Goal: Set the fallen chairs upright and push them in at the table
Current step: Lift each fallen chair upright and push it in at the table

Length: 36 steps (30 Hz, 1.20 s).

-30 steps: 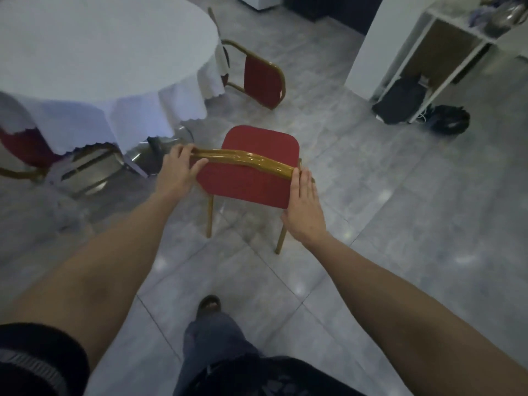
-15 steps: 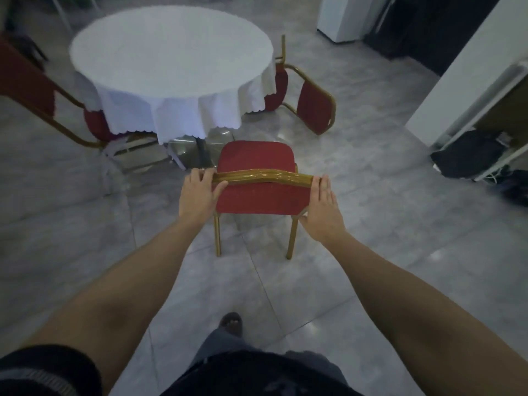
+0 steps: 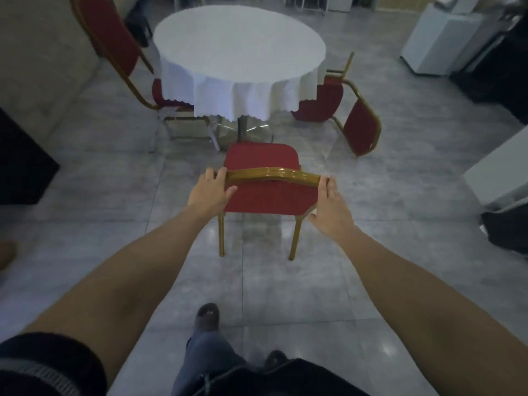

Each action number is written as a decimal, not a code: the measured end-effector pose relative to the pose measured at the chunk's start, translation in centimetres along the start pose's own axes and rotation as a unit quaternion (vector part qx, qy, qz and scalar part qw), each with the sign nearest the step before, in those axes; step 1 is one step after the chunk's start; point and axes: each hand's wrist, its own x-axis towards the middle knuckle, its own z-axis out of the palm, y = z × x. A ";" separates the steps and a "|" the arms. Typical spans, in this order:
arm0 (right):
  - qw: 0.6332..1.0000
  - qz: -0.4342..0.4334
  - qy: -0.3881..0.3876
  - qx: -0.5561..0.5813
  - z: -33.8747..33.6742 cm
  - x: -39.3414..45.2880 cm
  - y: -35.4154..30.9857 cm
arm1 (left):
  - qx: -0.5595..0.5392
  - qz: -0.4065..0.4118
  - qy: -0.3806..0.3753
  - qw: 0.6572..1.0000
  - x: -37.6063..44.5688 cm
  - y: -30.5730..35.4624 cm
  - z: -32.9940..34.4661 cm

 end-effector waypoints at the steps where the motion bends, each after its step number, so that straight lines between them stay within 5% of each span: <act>1: 1.000 -0.008 0.005 0.001 -0.2 -0.1 0.3 | 0.013 0.000 -0.003 1.000 -0.7 0.2 0.3; 7: 0.996 -0.065 0.057 0.013 -0.1 -1.7 0.9 | 0.088 0.126 0.053 0.987 -4.9 1.2 2.5; 18: 0.994 -0.102 0.024 0.013 -0.8 2.7 0.8 | 0.038 0.068 0.058 0.995 -1.4 2.5 2.1; 36: 0.993 -0.120 -0.011 0.014 -2.8 23.7 1.7 | 0.023 0.022 0.103 0.994 17.7 4.4 0.5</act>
